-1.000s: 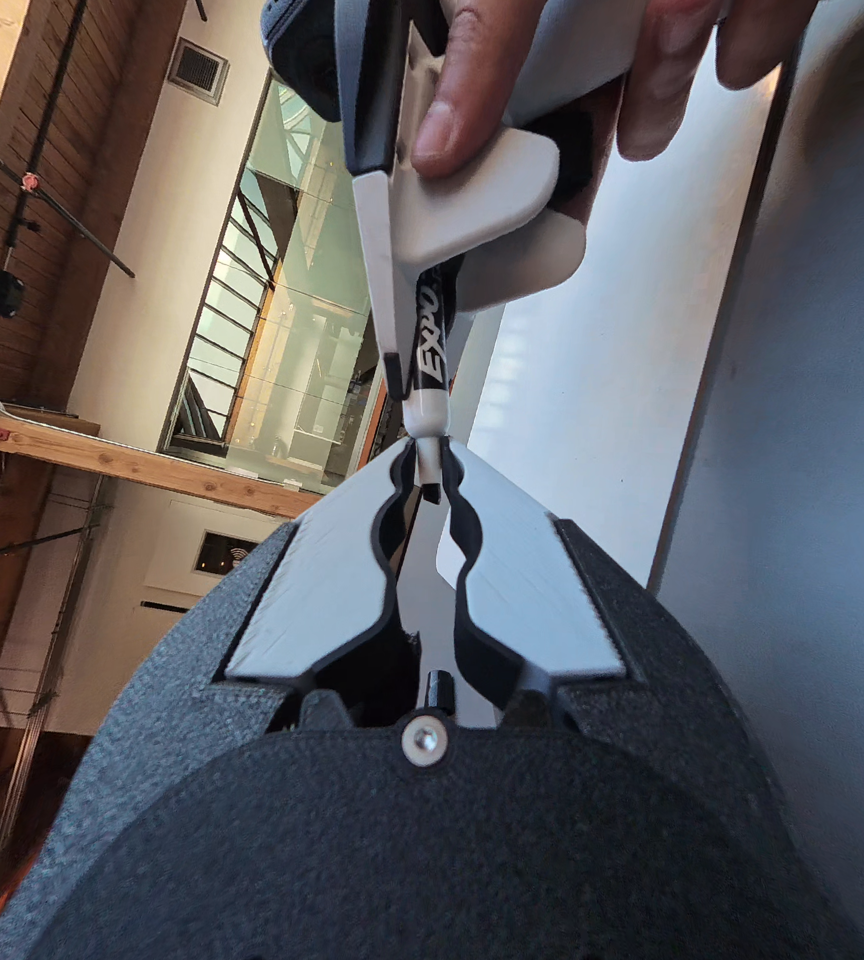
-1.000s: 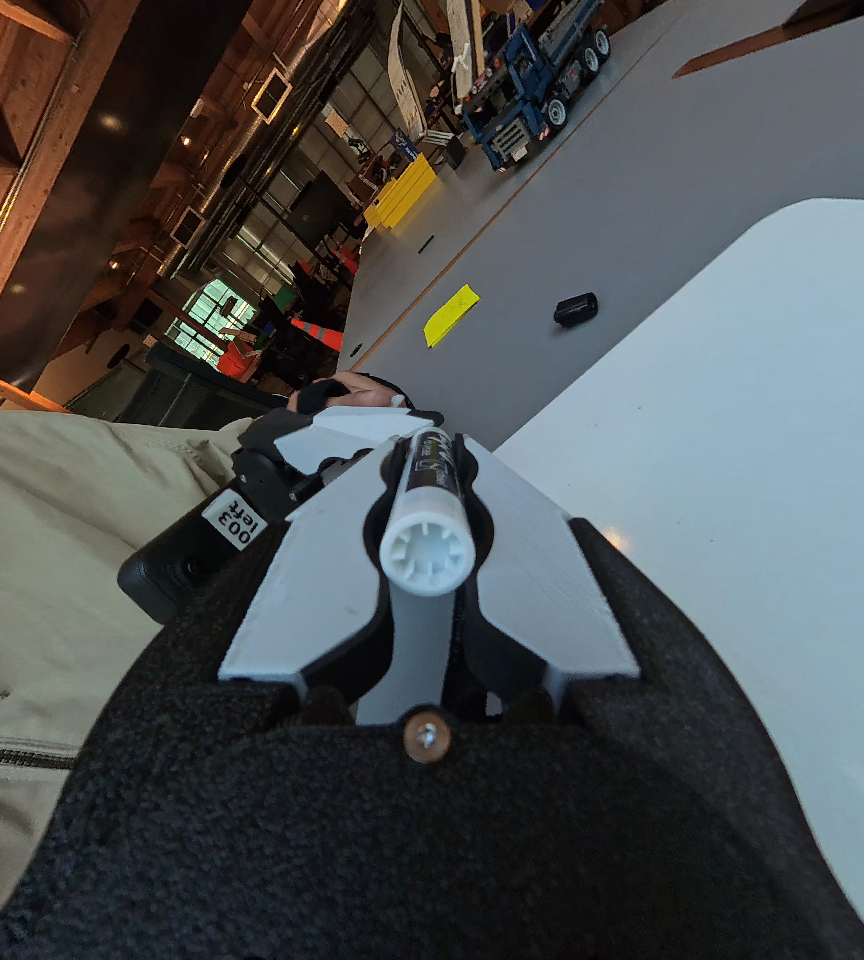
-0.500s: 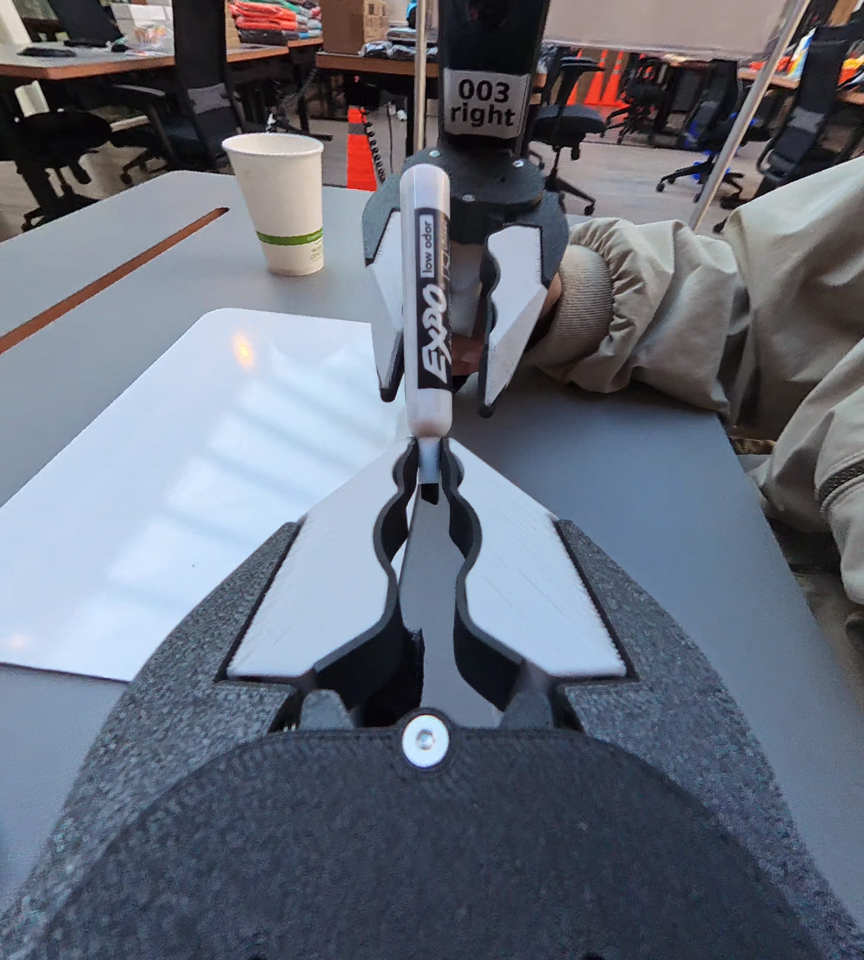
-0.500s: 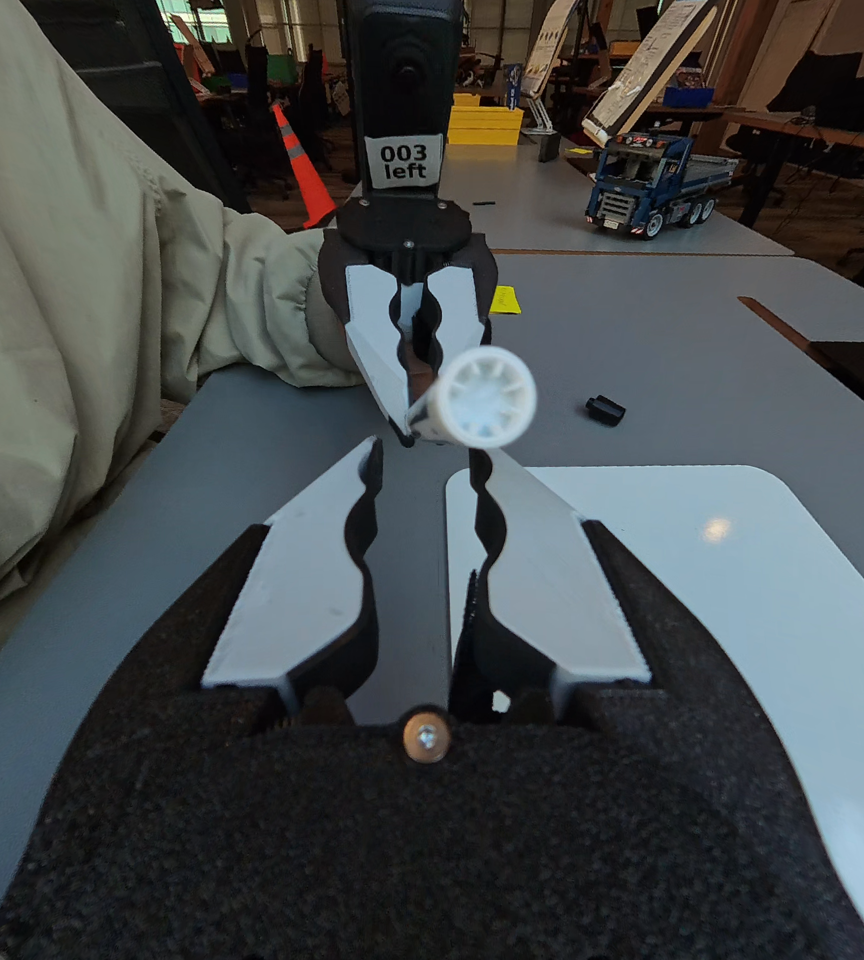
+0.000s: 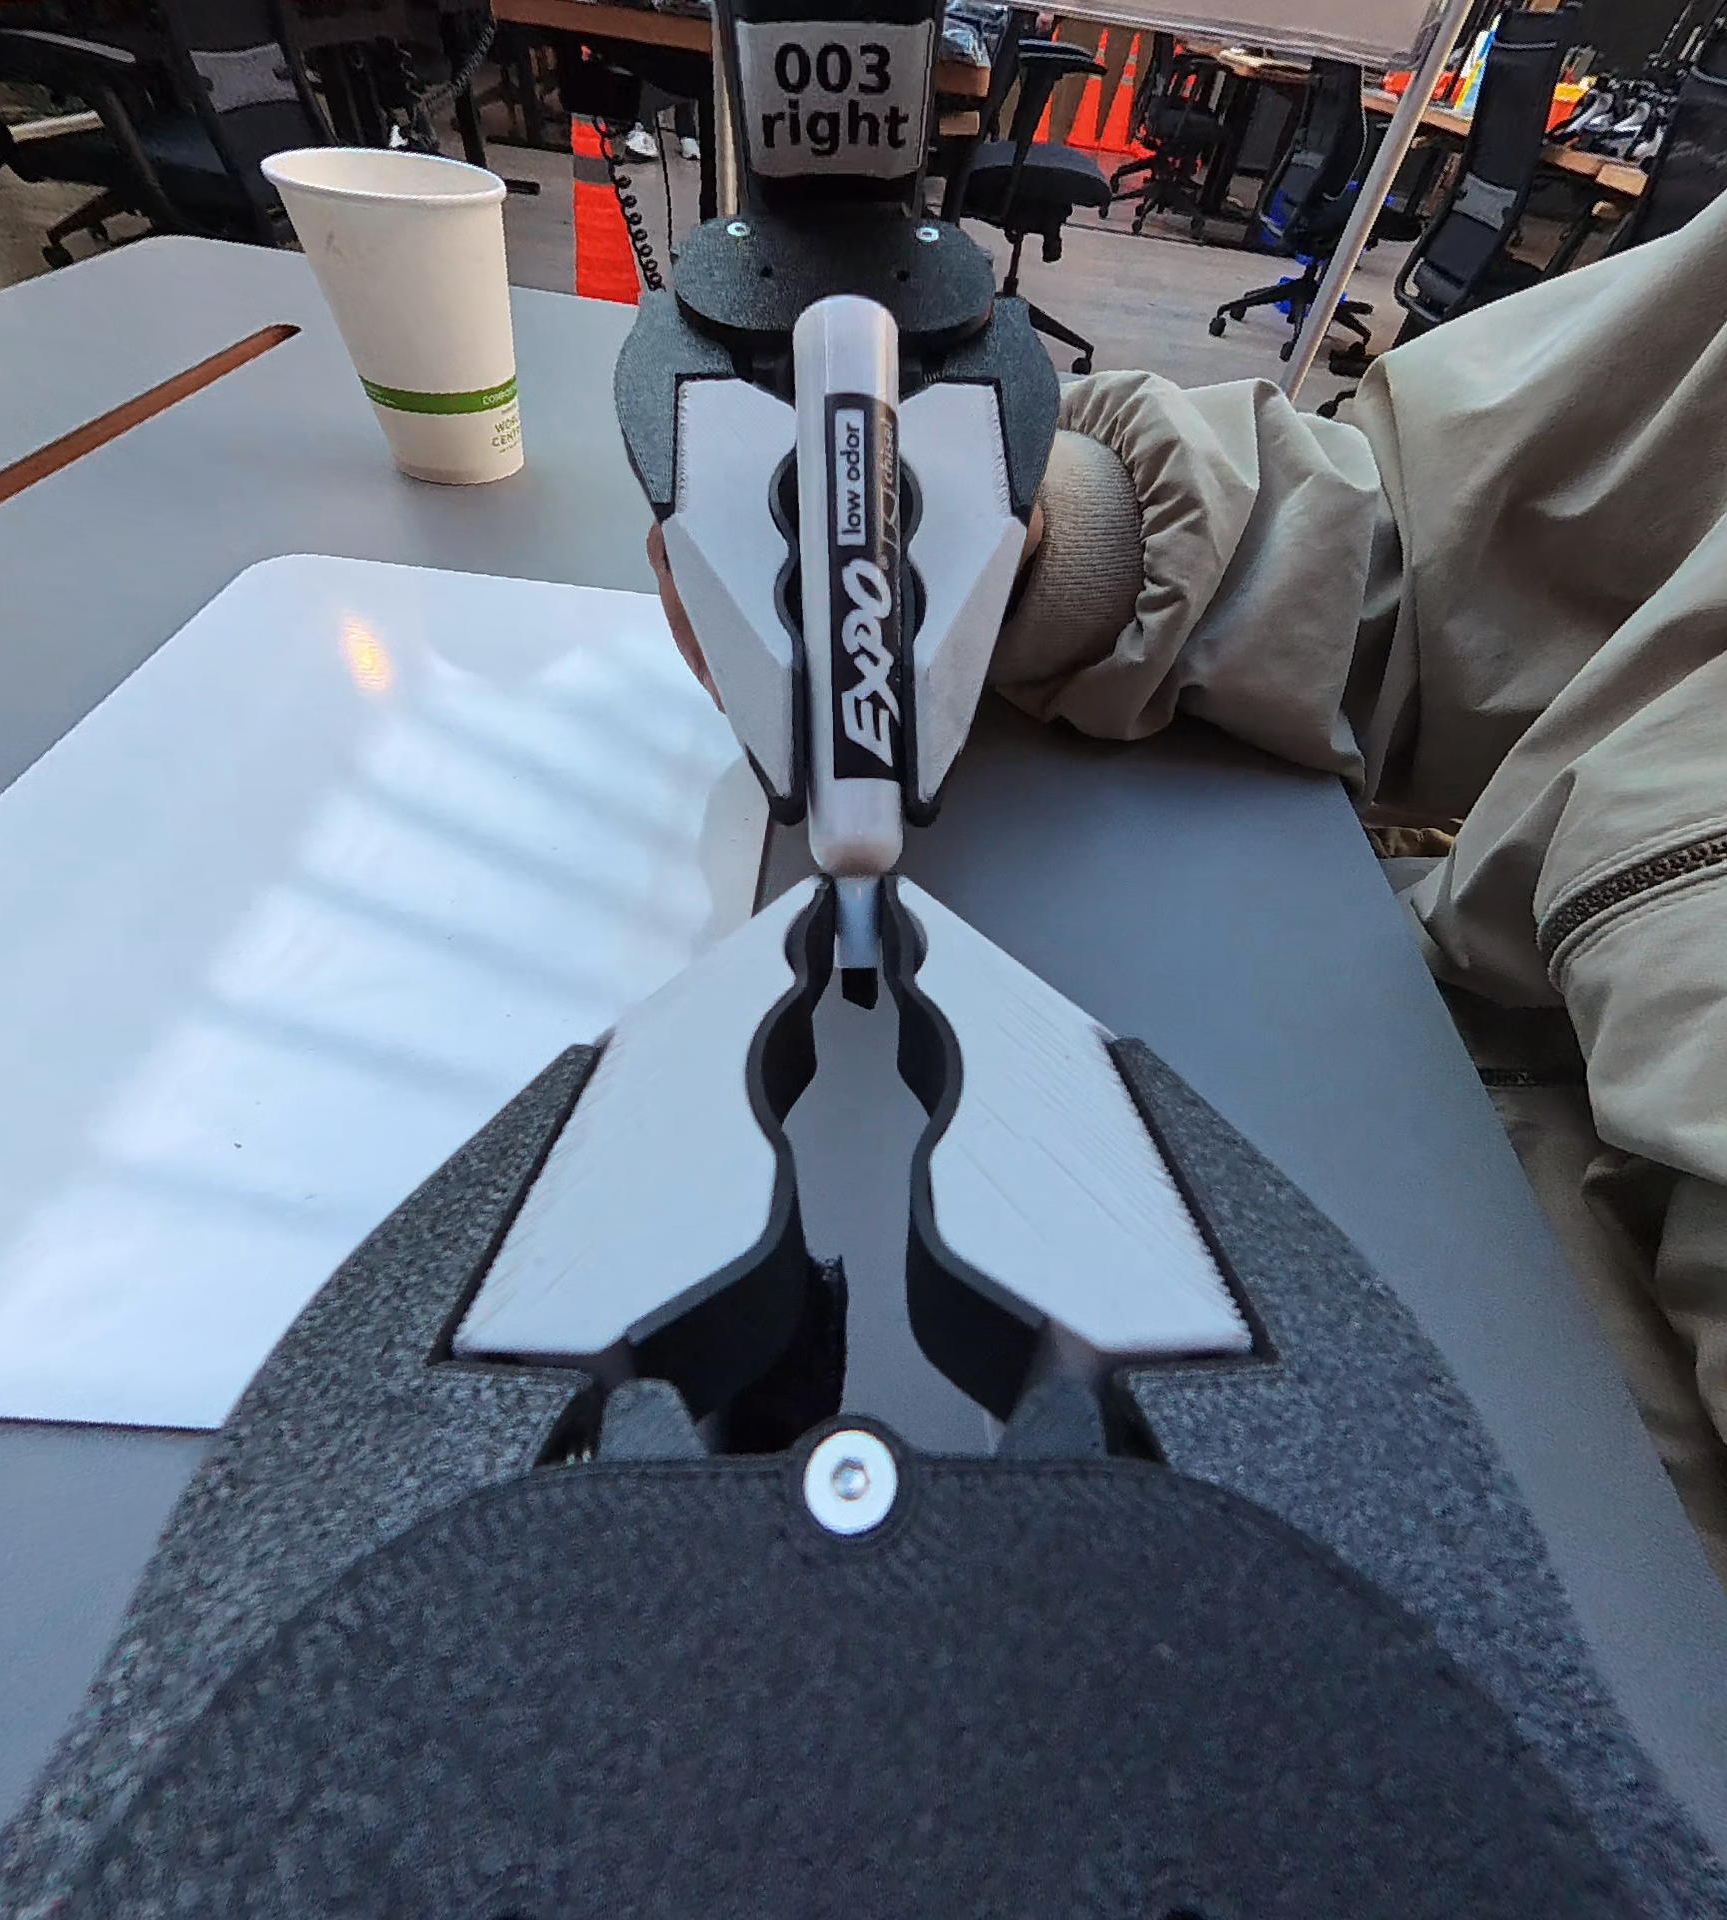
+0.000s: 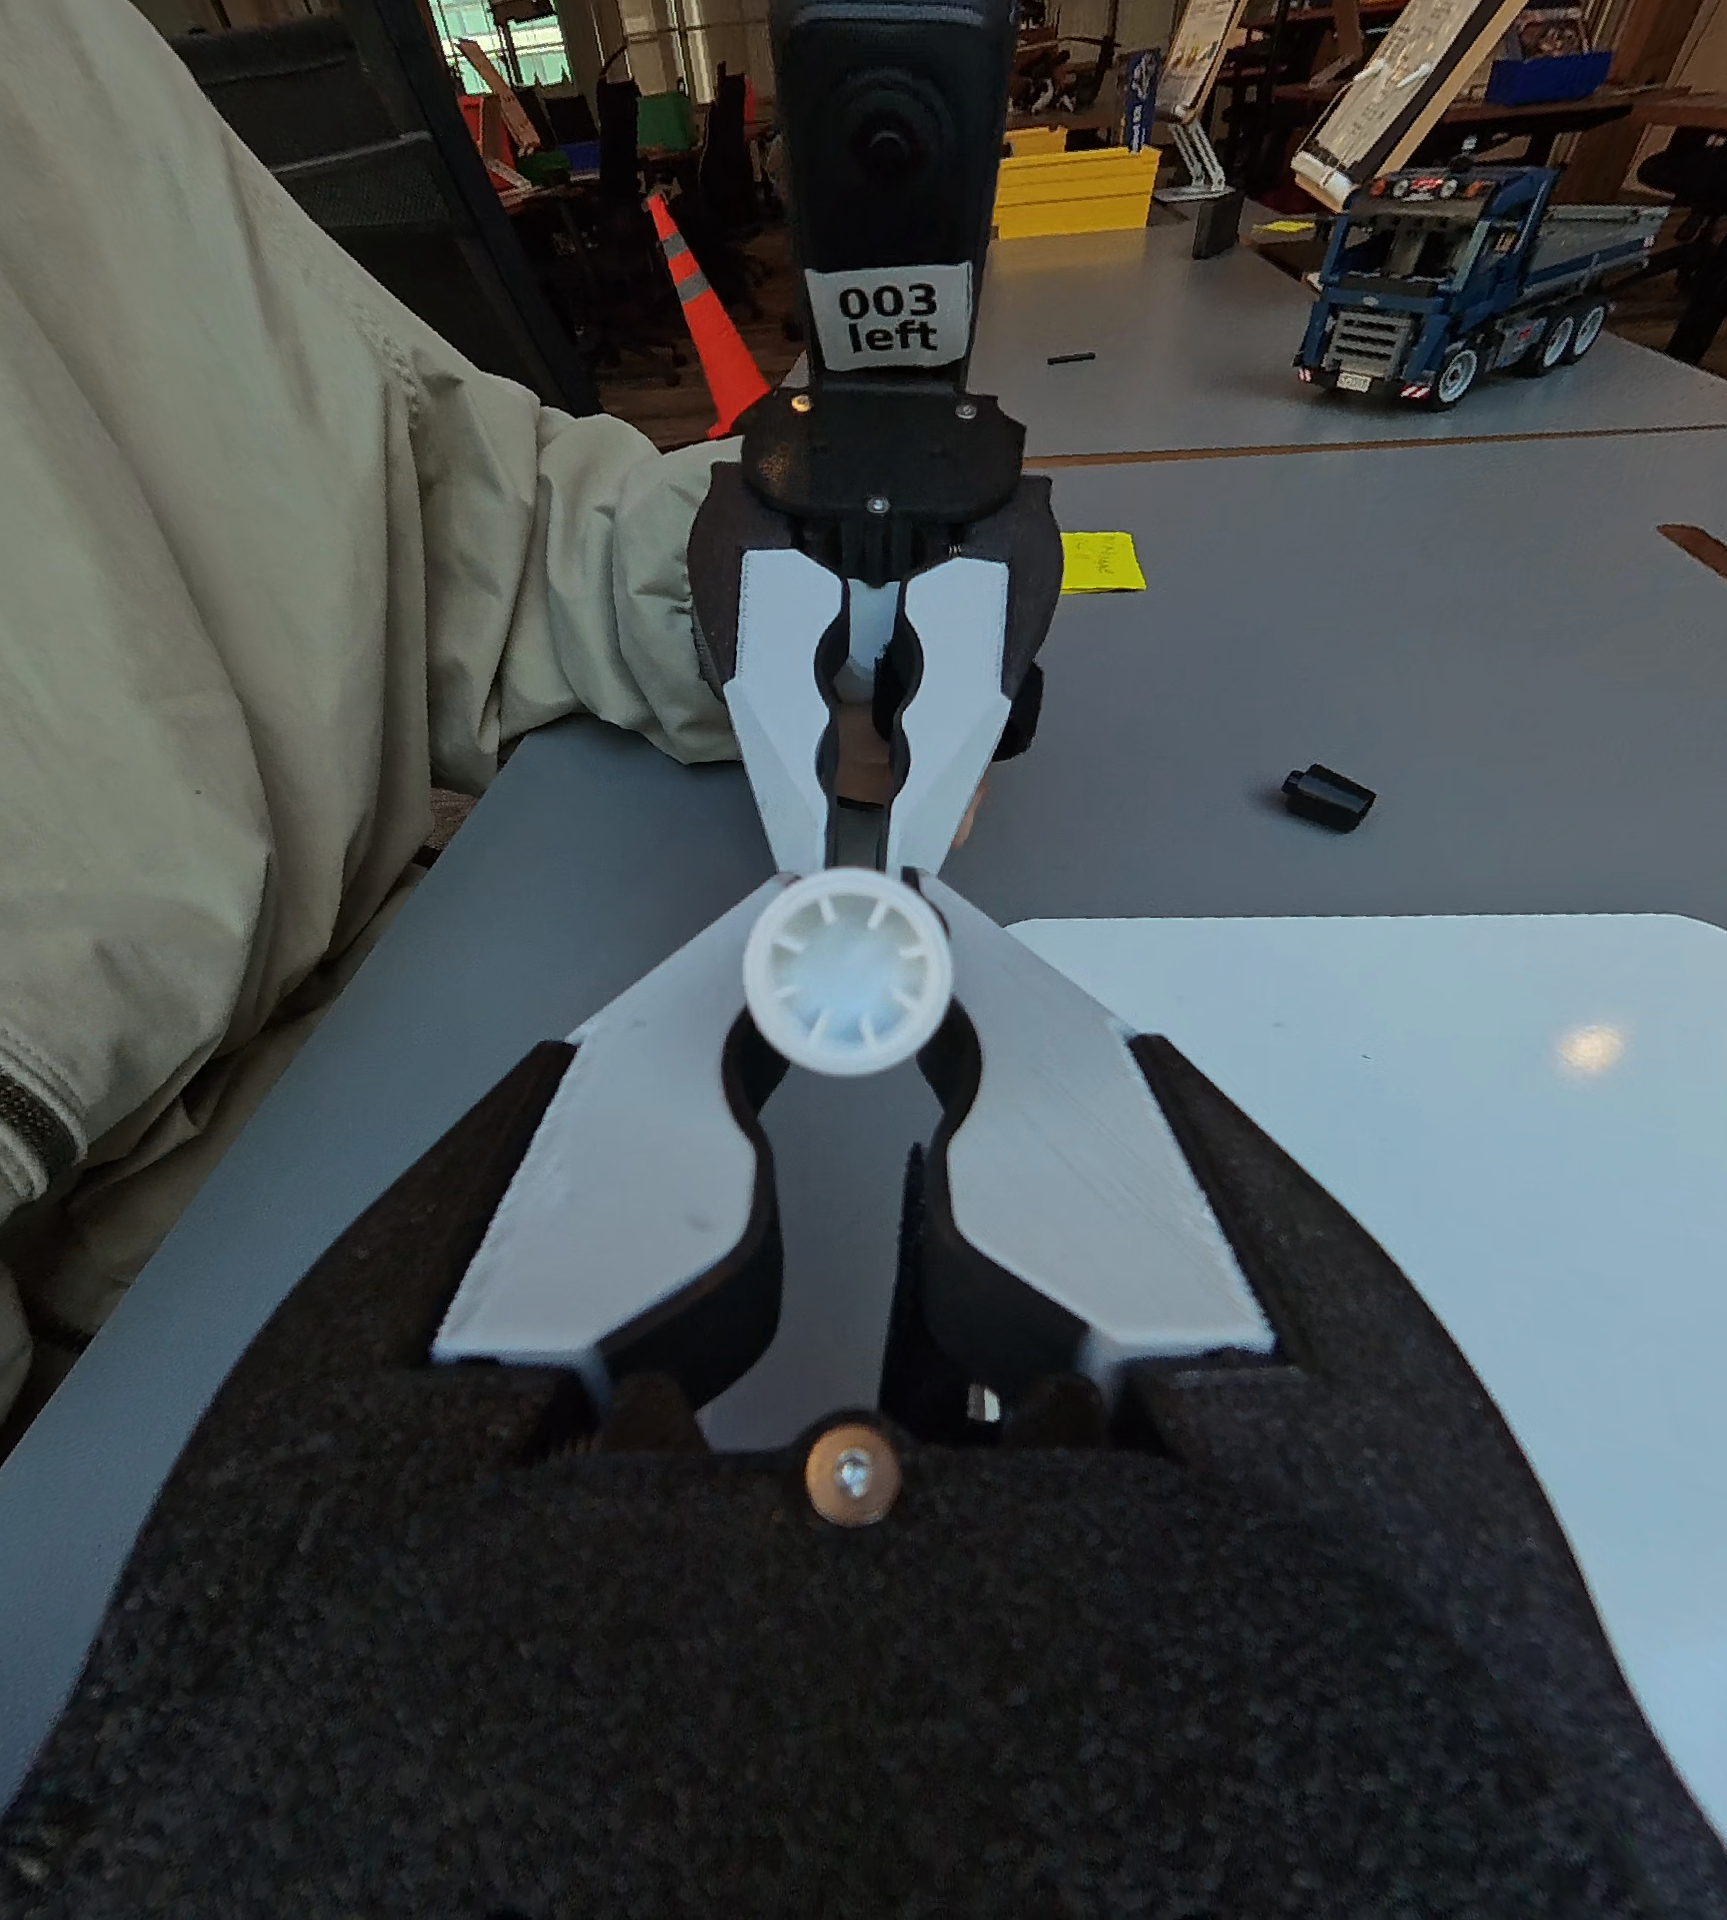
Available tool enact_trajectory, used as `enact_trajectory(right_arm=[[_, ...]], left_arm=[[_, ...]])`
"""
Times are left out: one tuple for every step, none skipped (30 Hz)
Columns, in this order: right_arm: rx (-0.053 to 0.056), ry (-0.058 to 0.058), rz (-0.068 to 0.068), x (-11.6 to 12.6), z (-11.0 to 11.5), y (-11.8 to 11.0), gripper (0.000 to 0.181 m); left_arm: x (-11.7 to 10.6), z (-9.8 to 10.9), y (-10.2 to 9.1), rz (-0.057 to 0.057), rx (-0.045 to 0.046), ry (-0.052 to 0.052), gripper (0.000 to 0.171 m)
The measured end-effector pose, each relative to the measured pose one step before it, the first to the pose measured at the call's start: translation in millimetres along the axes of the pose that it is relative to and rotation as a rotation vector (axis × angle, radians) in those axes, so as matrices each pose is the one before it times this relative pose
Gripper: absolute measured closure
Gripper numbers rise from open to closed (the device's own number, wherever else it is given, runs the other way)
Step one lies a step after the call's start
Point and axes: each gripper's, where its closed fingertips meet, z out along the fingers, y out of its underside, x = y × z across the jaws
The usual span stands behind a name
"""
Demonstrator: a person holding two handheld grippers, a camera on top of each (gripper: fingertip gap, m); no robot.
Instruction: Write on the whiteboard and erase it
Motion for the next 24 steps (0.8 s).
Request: enact_trajectory(right_arm=[[-0.0091, -0.0088, 0.0063, -1.56, 1.01, 1.15, 0.163], [-0.0061, -0.0030, 0.0024, -0.80, 0.30, 0.37, 0.163], [0.0001, -0.0043, -0.0106, -1.25, 0.28, -0.07, 0.163], [0.0053, 0.0000, -0.0017, -0.46, 0.01, -0.61, 0.163], [-0.0031, -0.0010, 0.0137, 0.39, -0.33, 0.34, 0.163], [-0.0113, 0.0032, 0.0190, 1.73, -0.60, 1.07, 0.163], [-0.0098, 0.0112, 0.0126, 2.65, -1.10, 0.64, 0.163], [-0.0098, 0.0142, -0.0012, 2.36, -1.45, 0.39, 0.163], [-0.0100, 0.0246, -0.0095, 3.70, -2.22, 0.59, 0.163], [-0.0086, 0.0441, -0.0057, 7.16, -3.89, 0.64, 0.163], [-0.0082, 0.0539, 0.0013, 9.66, -5.76, 0.92, 0.163], [-0.0137, 0.0728, 0.0066, 13.45, -7.24, 2.14, 0.163], [-0.0253, 0.0947, 0.0016, 17.45, -7.69, 4.17, 0.163], [-0.0362, 0.1141, -0.0043, 20.72, -7.48, 6.26, 0.163], [-0.0355, 0.1201, -0.0058, 21.98, -6.81, 6.46, 0.163], [-0.0231, 0.1056, -0.0014, 19.78, -5.75, 4.71, 0.163], [-0.0119, 0.0838, 0.0047, 16.38, -4.64, 2.95, 0.163], [-0.0139, 0.0728, 0.0172, 14.76, -3.45, 3.05, 0.163], [-0.0169, 0.0491, 0.0280, 11.13, -1.75, 3.63, 0.163], [-0.0137, 0.0236, 0.0281, 6.86, -0.56, 3.33, 0.163], [-0.0050, 0.0236, 0.0235, 6.01, -0.25, 2.29, 0.163], [-0.0015, 0.0172, 0.0213, 4.62, 0.05, 1.60, 0.163], [0.0009, 0.0072, 0.0187, 2.54, 0.29, 1.02, 0.163], [-0.0033, 0.0052, 0.0189, 2.08, 0.41, 1.44, 0.163]], left_arm=[[1.28, 0.22, 0.82, -0.0038, -0.00522, 0.0095, 0.164], [0.77, 0.21, 0.89, -0.0008, -0.00194, 0.0055, 0.164], [1.22, 0.25, 0.34, -0.0069, -0.00052, 0.0084, 0.164], [0.70, 0.09, -0.08, -0.0043, -0.00010, 0.0063, 0.164], [-0.13, -0.19, -0.34, 0.0001, 0.00244, -0.0002, 0.164], [-0.95, 0.19, -0.03, -0.0050, 0.00153, -0.0035, 0.164], [-1.88, 0.11, -0.42, -0.0052, 0.00572, -0.0088, 0.163], [-2.22, -0.29, -1.28, -0.0028, 0.01060, -0.0112, 0.163], [-3.55, -0.77, -1.68, -0.0021, 0.01066, -0.0199, 0.163], [-6.51, -1.51, -1.15, 0.0035, 0.00489, -0.0376, 0.162], [-8.64, -2.33, -1.17, 0.0115, 0.00520, -0.0505, 0.146], [-9.38, -2.85, -0.89, 0.0072, 0.00379, -0.0516, 0.134], [-9.03, -3.12, -0.86, -0.0054, 0.00338, -0.0452, 0.134], [-8.58, -2.85, -1.61, -0.0185, 0.00713, -0.0392, 0.134], [-9.10, -2.88, -2.36, -0.0208, 0.01208, -0.0417, 0.134], [-11.81, -2.94, -3.05, -0.0142, 0.01730, -0.0612, 0.134], [-14.99, -2.79, -2.88, -0.0048, 0.01666, -0.0848, 0.134], [-17.58, -2.19, -1.35, 0.0002, 0.00843, -0.1032, 0.135], [-18.42, -1.48, 1.15, 0.0063, -0.00662, -0.1118, 0.135], [-15.90, -0.70, 2.14, 0.0100, -0.01063, -0.1005, 0.135], [-9.38, -0.25, 1.53, 0.0071, -0.00270, -0.0624, 0.135], [-4.59, -0.05, 1.18, -0.0058, 0.00073, -0.0337, 0.135], [-0.40, 0.11, 0.94, -0.0170, 0.00237, -0.0107, 0.134], [1.52, 0.24, 1.24, -0.0222, -0.00067, -0.0014, 0.134]])
